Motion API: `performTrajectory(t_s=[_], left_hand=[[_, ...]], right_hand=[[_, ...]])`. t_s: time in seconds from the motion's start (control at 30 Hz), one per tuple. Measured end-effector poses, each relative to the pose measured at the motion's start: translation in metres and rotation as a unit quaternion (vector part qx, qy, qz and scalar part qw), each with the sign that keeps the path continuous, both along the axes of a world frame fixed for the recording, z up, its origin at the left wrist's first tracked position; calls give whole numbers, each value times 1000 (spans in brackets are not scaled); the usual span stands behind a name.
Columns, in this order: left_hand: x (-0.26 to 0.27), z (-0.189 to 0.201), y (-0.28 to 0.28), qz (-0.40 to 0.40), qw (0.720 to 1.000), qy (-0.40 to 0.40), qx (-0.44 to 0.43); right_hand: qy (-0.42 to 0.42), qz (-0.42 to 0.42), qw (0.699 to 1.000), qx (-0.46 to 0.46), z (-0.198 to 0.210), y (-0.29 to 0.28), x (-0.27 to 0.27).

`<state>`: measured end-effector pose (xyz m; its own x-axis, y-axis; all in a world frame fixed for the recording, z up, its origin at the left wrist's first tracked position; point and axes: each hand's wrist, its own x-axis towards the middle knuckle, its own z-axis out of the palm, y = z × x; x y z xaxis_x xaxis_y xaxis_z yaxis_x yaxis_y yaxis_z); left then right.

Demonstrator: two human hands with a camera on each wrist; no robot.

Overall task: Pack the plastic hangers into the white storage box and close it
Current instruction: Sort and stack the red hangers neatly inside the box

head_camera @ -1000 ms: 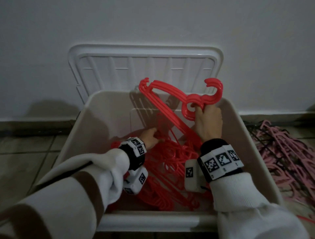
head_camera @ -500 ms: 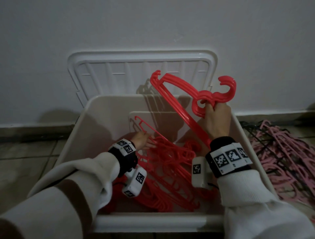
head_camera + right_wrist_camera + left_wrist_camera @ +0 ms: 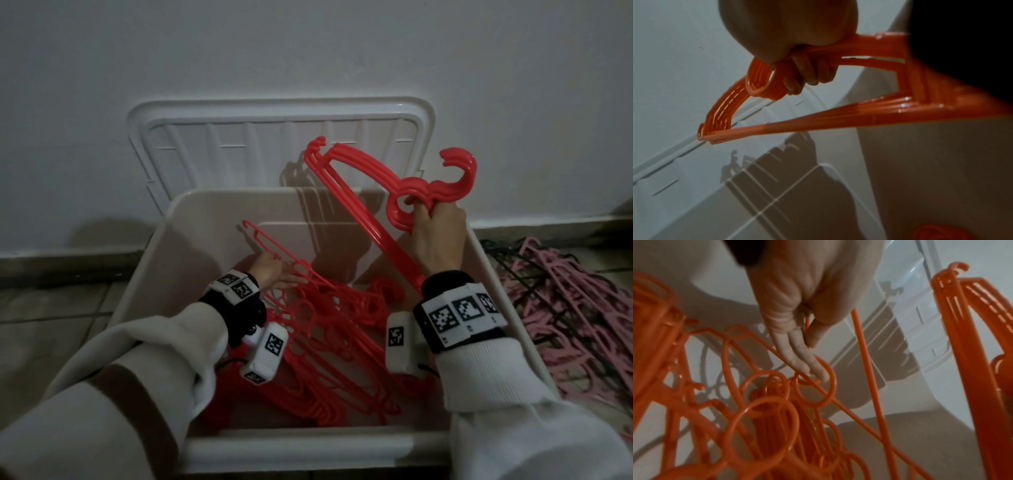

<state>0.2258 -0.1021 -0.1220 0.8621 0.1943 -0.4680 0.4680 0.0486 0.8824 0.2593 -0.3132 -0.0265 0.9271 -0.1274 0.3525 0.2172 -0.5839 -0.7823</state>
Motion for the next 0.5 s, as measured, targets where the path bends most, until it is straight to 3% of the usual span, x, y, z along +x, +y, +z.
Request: performTrajectory(t_s=[0.33, 0.5], left_hand=[[5, -4, -1, -34, 997, -21, 72], [8, -9, 8, -92, 976, -8, 196]], right_hand=[[-6, 3, 1000, -11, -1, -1, 1], [-8, 0, 1000, -8, -2, 0, 2]])
